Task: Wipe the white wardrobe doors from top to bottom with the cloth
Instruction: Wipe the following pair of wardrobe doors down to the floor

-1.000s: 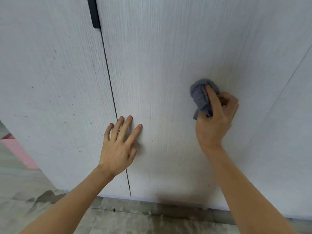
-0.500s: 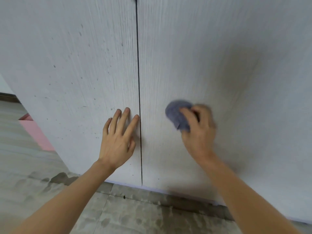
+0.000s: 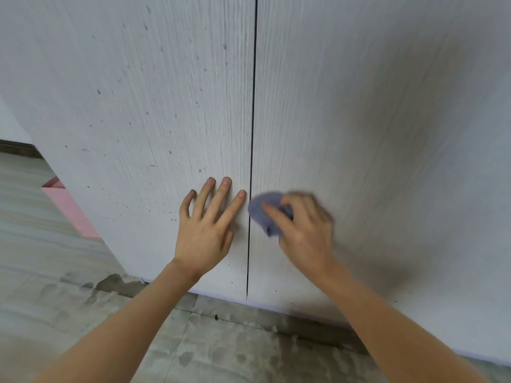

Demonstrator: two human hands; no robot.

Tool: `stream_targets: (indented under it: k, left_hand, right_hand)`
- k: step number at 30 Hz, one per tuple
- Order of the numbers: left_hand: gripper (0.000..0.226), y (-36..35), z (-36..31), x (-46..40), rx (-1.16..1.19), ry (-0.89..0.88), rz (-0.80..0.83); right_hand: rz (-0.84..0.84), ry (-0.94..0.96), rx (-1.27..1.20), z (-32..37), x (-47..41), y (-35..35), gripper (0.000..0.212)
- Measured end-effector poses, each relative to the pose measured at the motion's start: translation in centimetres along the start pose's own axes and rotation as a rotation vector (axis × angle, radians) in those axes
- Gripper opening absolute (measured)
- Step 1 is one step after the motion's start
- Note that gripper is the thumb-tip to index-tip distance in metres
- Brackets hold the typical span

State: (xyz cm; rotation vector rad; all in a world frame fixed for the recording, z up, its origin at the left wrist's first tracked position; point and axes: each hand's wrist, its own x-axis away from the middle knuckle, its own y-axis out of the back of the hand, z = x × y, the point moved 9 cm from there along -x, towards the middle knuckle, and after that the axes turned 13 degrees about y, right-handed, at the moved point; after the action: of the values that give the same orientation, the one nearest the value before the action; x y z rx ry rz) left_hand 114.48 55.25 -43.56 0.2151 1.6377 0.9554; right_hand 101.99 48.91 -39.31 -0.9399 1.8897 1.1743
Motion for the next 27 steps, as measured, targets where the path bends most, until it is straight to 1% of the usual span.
stream_targets:
  k: [3,4,6,8,10,12,13,14,15,16,17,18,21,22,23,24,25,27]
  left_hand:
    - [0.050,0.1,0.0,-0.2,0.006,0.013,-0.004]
    - [0.049,0.1,0.0,-0.1,0.014,0.022,-0.003]
    - [0.049,0.2,-0.1,0.0,0.027,0.027,-0.008]
    - [0.053,0.0,-0.2,0.2,0.030,0.027,-0.009]
    - [0.055,-0.2,0.0,0.3,0.020,0.017,-0.009]
    - [0.053,-0.4,0.3,0.3,-0.009,-0.008,-0.025]
    - [0.052,-0.6,0.4,0.4,-0.016,-0.015,-0.029]
    - [0.051,-0.8,0.4,0.4,-0.015,-0.016,-0.030]
    - [0.049,-0.9,0.5,0.5,-0.015,-0.012,-0.035]
    - [0.048,-1.0,0.4,0.5,-0.016,-0.007,-0.044]
    - [0.047,-1.1,0.4,0.6,-0.017,-0.003,-0.048]
    - [0.047,-1.2,0.3,0.6,-0.017,0.000,-0.053]
    - [0.047,-1.5,0.2,0.5,0.010,0.022,-0.081]
    - [0.048,-1.5,0.1,0.5,0.023,0.045,-0.097]
    - [0.049,-1.6,0.0,0.6,0.037,0.079,-0.112]
    - [0.051,-1.8,-0.1,0.8,0.055,0.120,-0.116]
    - [0.053,-2.0,-0.3,0.9,0.073,0.159,-0.115]
    - [0.054,-2.4,-0.6,1.2,0.086,0.214,-0.110]
  right_hand:
    - [-0.238,-0.125,0.039,-3.2,-5.0,3.3,0.036]
    - [-0.277,-0.168,0.038,-3.8,-5.6,3.5,0.039]
    - [-0.262,-0.173,0.065,-3.1,-5.1,3.0,0.038]
    - [-0.131,-0.061,0.088,-0.4,-2.0,0.7,0.031]
    - [0.097,0.102,0.064,2.4,3.2,-2.6,0.027]
    - [0.349,0.244,0.056,4.4,8.9,-5.9,0.016]
    - [0.456,0.278,0.039,4.9,11.1,-7.1,0.016]
    - [0.535,0.286,0.007,5.2,12.7,-7.7,0.020]
    - [0.565,0.280,-0.024,5.3,13.3,-7.9,0.023]
    - [0.552,0.270,-0.029,5.0,13.1,-7.6,0.023]
    - [0.485,0.240,-0.029,4.4,12.2,-6.7,0.022]
    - [0.378,0.183,-0.036,3.3,10.8,-5.2,0.026]
    - [0.028,-0.059,-0.007,-2.0,6.6,0.9,0.045]
    - [-0.048,-0.117,0.032,-3.4,6.0,2.6,0.045]
    - [-0.088,-0.166,0.059,-4.3,5.8,3.5,0.044]
    - [-0.087,-0.205,0.063,-4.5,6.2,3.6,0.043]
    - [-0.050,-0.218,0.057,-4.1,7.0,3.0,0.042]
    - [0.109,-0.160,0.052,-1.9,10.1,0.5,0.039]
